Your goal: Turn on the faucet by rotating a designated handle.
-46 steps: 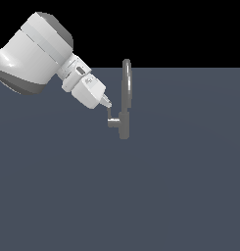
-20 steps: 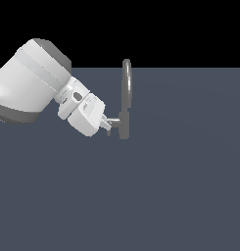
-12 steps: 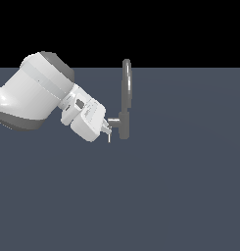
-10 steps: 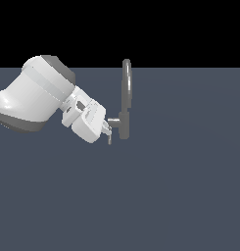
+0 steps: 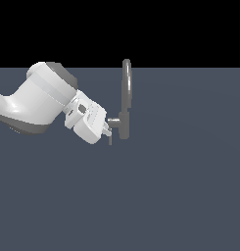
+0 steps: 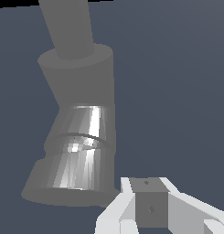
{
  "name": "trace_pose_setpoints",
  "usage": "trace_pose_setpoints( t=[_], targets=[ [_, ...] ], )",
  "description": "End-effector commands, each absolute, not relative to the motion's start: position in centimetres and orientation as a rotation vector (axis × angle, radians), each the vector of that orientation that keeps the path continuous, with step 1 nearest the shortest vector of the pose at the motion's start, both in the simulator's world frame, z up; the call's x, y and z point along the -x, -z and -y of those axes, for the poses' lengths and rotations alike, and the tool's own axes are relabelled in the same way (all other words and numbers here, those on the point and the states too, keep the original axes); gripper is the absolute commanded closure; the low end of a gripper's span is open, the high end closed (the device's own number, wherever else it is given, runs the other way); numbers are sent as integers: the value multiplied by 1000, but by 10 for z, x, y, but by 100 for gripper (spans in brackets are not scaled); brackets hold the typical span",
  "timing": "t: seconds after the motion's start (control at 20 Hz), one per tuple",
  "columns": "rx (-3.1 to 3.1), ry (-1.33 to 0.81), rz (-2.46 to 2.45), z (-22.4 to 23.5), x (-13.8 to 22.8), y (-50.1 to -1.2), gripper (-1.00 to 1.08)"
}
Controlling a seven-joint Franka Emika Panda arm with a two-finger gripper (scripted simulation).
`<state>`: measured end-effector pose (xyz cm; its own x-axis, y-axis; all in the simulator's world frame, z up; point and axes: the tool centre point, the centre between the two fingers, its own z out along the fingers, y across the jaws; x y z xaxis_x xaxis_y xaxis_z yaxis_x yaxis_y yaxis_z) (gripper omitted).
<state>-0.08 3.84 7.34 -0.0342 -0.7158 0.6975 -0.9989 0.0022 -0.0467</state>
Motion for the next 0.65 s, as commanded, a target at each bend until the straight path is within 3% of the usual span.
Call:
trace_pose_setpoints(
  t=[0.0,0.6],
  targets=[
    [-1762,-757,1784,-37,-1,-59,108],
    [-1759,-734,1765,-36,-17,-26,108]
  ],
)
